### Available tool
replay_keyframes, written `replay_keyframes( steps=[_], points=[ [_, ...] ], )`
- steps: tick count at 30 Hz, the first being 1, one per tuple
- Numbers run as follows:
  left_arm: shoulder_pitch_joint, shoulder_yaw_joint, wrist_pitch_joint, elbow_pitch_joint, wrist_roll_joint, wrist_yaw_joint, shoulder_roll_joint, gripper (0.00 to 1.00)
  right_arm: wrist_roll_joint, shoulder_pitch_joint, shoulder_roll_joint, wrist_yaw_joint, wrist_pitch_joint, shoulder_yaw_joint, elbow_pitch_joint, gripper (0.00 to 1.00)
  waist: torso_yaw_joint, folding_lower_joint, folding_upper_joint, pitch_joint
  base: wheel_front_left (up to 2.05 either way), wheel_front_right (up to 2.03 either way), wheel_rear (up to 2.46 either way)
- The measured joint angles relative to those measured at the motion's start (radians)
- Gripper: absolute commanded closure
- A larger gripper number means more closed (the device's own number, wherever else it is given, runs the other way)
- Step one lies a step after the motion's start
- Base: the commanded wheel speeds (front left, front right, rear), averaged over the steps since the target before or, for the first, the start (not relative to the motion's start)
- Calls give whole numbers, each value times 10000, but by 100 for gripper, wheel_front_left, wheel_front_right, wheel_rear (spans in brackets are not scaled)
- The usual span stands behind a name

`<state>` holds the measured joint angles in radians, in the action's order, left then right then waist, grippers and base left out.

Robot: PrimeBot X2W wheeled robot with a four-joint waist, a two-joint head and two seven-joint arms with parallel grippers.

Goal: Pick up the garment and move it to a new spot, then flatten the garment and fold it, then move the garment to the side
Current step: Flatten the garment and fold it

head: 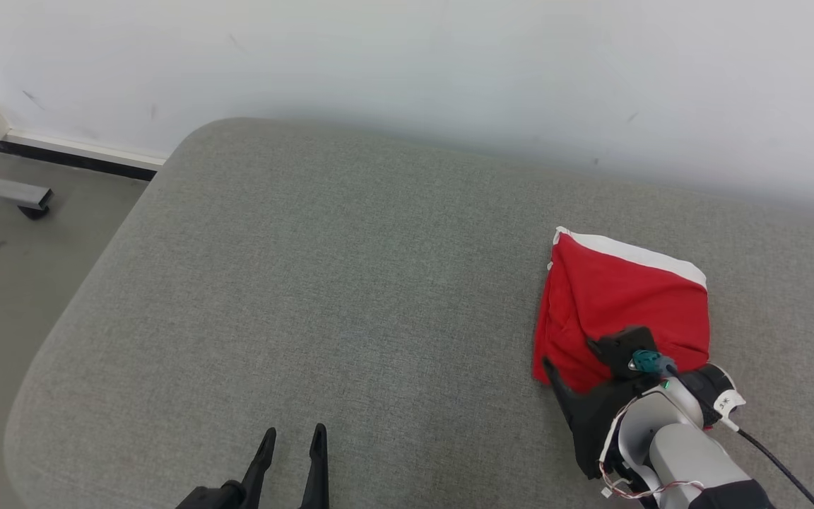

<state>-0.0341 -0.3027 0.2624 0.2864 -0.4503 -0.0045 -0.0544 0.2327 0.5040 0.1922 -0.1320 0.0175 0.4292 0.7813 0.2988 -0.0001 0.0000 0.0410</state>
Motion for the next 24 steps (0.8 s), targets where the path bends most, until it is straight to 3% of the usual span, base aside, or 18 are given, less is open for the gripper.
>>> replay_keyframes(
  steps=[10, 15, 18, 20, 24],
  points=[
    [36, -69, 0, 2, 0, -17, -15, 0, -1089, -218, -523, 0, 280, -1078, -38, 0, 40, 0, 0, 12, 0, 0, 0],
    [33, -121, 0, 13, 0, -42, -19, 0, -1522, -133, -675, 0, 353, -1584, 173, 7, 144, 1, 0, 55, 0, 0, 0],
    [33, -134, 0, 25, 0, -42, -25, 0, -1768, -7, -767, 0, 336, -1827, 360, 15, 210, 1, 0, 84, 0, 0, 0],
    [33, -136, 0, 25, -2, -42, -27, 0, -1906, 100, -828, 0, 322, -1969, 485, 25, 242, 1, 0, 106, 0, 0, 0],
    [29, -150, 0, 19, -31, -42, -40, 0, -2207, 284, -920, 0, 359, -2266, 800, 25, 296, 1, 0, 157, 0, 0, 0]
  ],
)
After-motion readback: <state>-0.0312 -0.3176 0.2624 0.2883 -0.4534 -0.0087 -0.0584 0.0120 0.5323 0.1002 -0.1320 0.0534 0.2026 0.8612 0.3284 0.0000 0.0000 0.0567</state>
